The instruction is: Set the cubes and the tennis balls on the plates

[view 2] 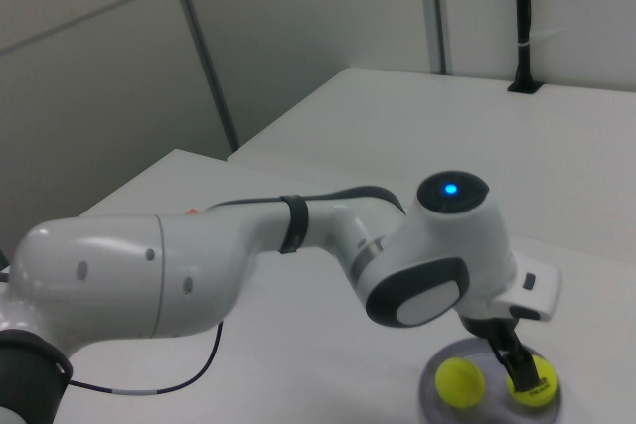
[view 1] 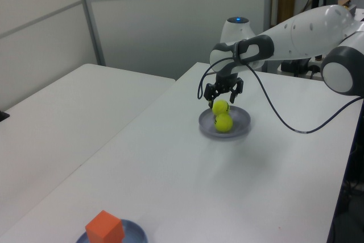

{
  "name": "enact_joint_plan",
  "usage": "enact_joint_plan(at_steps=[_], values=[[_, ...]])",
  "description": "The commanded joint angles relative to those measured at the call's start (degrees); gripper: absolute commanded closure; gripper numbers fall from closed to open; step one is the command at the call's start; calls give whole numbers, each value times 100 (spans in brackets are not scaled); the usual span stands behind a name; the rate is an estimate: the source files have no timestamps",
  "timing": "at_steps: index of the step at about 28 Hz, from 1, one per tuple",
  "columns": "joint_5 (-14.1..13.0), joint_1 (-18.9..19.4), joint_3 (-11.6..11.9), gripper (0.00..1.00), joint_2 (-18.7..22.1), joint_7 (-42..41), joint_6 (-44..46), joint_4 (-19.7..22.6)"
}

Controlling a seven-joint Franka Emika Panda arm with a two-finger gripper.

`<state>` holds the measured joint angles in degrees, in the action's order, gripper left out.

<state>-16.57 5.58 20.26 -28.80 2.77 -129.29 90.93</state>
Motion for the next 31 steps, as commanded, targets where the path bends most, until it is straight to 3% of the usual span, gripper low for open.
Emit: enact_joint_plan(at_steps=[1, 9, 16, 22, 31], values=[[-4, 101, -22, 0, 709, -154, 720, 83], [259, 444, -162, 0, 1447, -66, 1713, 74], [760, 392, -1102, 0, 2027, 442, 2547, -66], [805, 383, -1525, 0, 2291, 760, 2883, -225], [805, 515, -1587, 0, 2546, 831, 3120, -216]])
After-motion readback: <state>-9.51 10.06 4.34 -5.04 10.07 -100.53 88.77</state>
